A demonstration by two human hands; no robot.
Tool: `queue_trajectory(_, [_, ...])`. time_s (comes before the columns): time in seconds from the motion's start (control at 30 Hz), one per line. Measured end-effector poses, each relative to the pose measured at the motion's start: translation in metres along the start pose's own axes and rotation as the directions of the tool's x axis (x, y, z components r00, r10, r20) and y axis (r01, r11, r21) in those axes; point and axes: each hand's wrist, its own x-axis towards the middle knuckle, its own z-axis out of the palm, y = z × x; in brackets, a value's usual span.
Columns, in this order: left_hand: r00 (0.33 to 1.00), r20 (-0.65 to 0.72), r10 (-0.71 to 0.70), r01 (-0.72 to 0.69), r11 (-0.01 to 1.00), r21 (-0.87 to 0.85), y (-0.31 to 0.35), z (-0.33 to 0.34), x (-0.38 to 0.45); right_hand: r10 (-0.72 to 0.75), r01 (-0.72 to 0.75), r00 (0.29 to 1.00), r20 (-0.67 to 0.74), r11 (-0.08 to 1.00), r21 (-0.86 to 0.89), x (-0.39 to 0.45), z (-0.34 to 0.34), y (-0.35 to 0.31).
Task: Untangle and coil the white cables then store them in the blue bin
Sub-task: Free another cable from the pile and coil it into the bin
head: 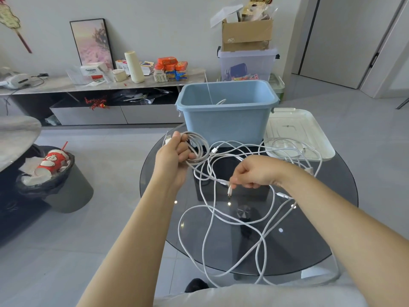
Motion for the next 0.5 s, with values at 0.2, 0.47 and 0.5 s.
queue_trajectory(0.2, [0.968, 0.240, -0.070, -0.004, 0.955, 0.295, 0.004, 0.002, -0.007, 0.219, -0.252, 0.963, -0.158, 0.940, -0.229, 0.006, -0.012, 0.002])
queue_trajectory(0.47, [0.937, 0.347, -0.025, -0.288, 0.508, 0.812, -0.012, 0.011, -0.019, 0.381, -0.163, 0.916, -0.128, 0.643, 0.748, 0.015, -0.011, -0.003])
queue_trajectory(0.5, [0.944, 0.330, 0.007, -0.294, 0.472, 0.831, -0.014, 0.012, -0.019, 0.359, -0.124, 0.930, -0.083, 0.517, 0.847, 0.013, -0.012, -0.007])
